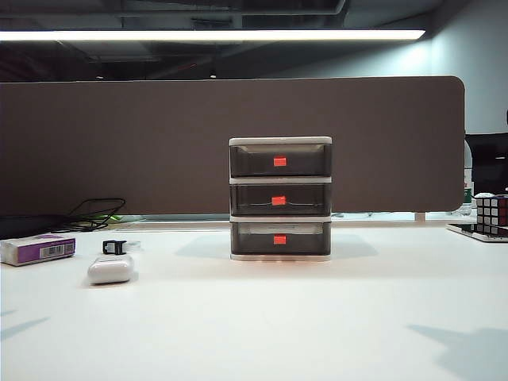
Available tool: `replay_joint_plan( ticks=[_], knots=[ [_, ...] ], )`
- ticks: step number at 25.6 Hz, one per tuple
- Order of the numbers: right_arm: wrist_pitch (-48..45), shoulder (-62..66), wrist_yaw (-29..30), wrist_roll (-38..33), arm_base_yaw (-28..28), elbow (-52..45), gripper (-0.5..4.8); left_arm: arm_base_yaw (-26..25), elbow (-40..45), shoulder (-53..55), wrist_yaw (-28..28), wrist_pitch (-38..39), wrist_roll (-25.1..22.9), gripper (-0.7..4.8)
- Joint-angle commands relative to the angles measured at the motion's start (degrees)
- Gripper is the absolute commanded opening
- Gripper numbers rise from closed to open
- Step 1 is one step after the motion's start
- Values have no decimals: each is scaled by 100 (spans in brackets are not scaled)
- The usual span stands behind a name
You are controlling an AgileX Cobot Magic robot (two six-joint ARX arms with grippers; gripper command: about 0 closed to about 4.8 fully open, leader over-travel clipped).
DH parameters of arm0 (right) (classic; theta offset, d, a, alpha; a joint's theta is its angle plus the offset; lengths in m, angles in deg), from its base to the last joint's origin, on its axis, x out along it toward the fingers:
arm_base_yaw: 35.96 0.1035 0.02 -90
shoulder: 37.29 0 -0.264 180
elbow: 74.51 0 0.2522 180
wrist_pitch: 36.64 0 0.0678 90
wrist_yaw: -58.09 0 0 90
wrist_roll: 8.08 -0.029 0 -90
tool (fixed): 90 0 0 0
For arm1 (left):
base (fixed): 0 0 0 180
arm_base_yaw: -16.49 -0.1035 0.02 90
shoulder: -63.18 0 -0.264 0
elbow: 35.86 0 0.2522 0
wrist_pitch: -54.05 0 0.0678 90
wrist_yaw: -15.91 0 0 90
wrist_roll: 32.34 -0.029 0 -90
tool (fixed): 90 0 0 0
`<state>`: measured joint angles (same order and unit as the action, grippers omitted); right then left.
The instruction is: Open the second layer of the drawer on the table, pick up the earphone case on the table and put it in, and finally close the drawer.
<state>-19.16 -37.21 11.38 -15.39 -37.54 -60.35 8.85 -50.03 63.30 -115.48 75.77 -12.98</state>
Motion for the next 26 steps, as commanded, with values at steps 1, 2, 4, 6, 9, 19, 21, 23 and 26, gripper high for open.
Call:
replay_joint_plan(
  ticks=[1,2,4,6,9,19,21,23,26],
  knots=[
    [-105,-11,35,-184,7,-35,-5,4,-4,9,-24,24,138,220],
    [-111,-11,35,-195,7,-35,-5,4,-4,9,-26,2,442,220],
    [-114,-11,66,-195,7,-35,-5,7,-7,7,-116,-234,695,220],
    [-114,-11,190,-195,7,-35,-5,7,-7,20,-109,-400,763,220],
    [-114,-11,227,-214,11,-33,-4,7,-7,55,-81,-490,859,250],
    [-120,-11,229,-214,13,-35,-5,9,-498,568,-9,-767,518,301],
    [-122,-11,223,-212,13,-35,-5,9,-686,916,66,-835,337,301],
    [-122,-11,214,-212,11,-35,-5,9,-772,1307,61,-1097,328,301],
    [-122,-11,177,-212,11,-35,-5,9,-813,2057,-31,-1856,361,301]
  ],
)
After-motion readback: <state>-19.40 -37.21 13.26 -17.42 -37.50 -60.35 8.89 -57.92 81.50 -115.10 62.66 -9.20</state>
